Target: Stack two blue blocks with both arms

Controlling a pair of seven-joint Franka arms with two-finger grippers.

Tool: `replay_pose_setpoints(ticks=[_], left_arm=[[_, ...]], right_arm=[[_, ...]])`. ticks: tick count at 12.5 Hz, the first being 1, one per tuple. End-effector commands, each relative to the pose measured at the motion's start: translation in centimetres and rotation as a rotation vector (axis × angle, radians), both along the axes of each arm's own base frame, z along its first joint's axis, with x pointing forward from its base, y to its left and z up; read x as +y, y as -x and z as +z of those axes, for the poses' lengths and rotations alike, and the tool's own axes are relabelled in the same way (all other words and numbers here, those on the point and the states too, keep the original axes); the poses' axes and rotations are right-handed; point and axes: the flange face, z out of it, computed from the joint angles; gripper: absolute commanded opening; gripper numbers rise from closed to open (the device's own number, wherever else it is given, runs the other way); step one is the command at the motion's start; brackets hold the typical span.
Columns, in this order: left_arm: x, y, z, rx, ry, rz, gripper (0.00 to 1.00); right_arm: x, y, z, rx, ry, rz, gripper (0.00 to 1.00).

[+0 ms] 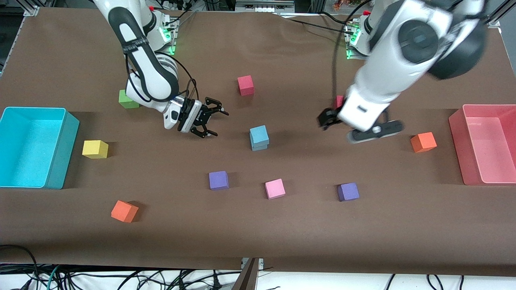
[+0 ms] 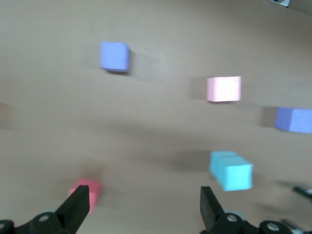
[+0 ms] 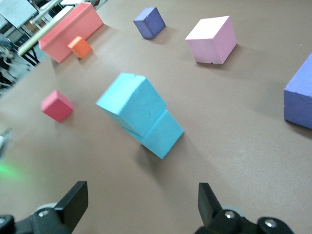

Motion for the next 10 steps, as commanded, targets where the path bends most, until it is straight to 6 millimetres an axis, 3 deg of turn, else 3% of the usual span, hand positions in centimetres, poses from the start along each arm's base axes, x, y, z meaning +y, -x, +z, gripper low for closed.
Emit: replay_pose_setpoints(ticks=[1,4,6,9,10], left_arm=[[6.6,3.8,2.8,0.027,-0.035,-0.098,1.00],[15.1,4.4,3.9,0.007,-0.081,-0.180,1.00],[18.5,4.7,3.7,0.006,-0.076,-0.198,1.00],[19.5,4.9,3.1,-0.001,-0.075,-0.194,1.00],[19.6,4.9,2.9,0.004,-0.075,-0.193,1.00]], right_arm=[[-3.1,-0.2,3.7,0.153,-0.013,0.032,1.00],[-5.3,-0.5,6.3,0.289,0.067,0.083,1.00],[-7.2,-0.7,8.5,0.370,0.192,0.120,1.00],[-10.5,-2.4,12.3,0.427,0.389,0.108,1.00],[-10.8,-2.6,14.0,0.448,0.442,0.093,1.00]])
